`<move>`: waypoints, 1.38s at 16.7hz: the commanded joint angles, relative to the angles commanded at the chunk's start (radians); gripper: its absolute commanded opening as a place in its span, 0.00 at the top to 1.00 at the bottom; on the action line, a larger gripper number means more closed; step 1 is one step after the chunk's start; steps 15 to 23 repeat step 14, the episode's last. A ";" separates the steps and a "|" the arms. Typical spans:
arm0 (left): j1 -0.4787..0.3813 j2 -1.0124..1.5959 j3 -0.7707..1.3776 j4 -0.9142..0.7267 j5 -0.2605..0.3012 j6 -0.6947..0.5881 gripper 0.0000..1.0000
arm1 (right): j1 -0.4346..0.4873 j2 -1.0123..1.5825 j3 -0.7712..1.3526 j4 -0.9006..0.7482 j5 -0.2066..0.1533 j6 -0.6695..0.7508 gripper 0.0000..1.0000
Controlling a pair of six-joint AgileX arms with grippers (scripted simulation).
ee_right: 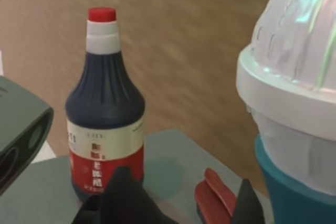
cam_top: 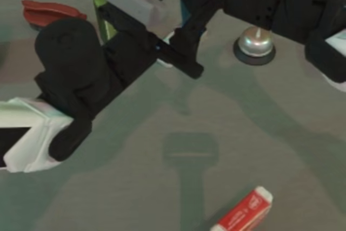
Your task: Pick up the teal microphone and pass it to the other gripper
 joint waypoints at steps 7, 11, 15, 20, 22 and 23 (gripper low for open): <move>0.019 -0.030 -0.050 -0.002 0.002 0.005 0.00 | -0.025 -0.023 -0.009 -0.002 -0.014 0.004 1.00; 0.057 -0.195 -0.210 -0.007 0.025 0.002 0.00 | -0.088 -0.079 -0.061 0.002 -0.090 0.003 1.00; 0.072 -0.254 -0.269 -0.005 0.037 0.000 0.00 | -0.120 -0.103 -0.086 0.003 -0.123 -0.003 1.00; 0.072 -0.254 -0.269 -0.005 0.037 0.000 0.00 | -0.120 -0.103 -0.086 0.003 -0.123 -0.003 1.00; 0.072 -0.254 -0.269 -0.005 0.037 0.000 0.00 | -0.120 -0.103 -0.086 0.003 -0.123 -0.003 1.00; 0.072 -0.254 -0.269 -0.005 0.037 0.000 0.00 | -0.120 -0.103 -0.086 0.003 -0.123 -0.003 1.00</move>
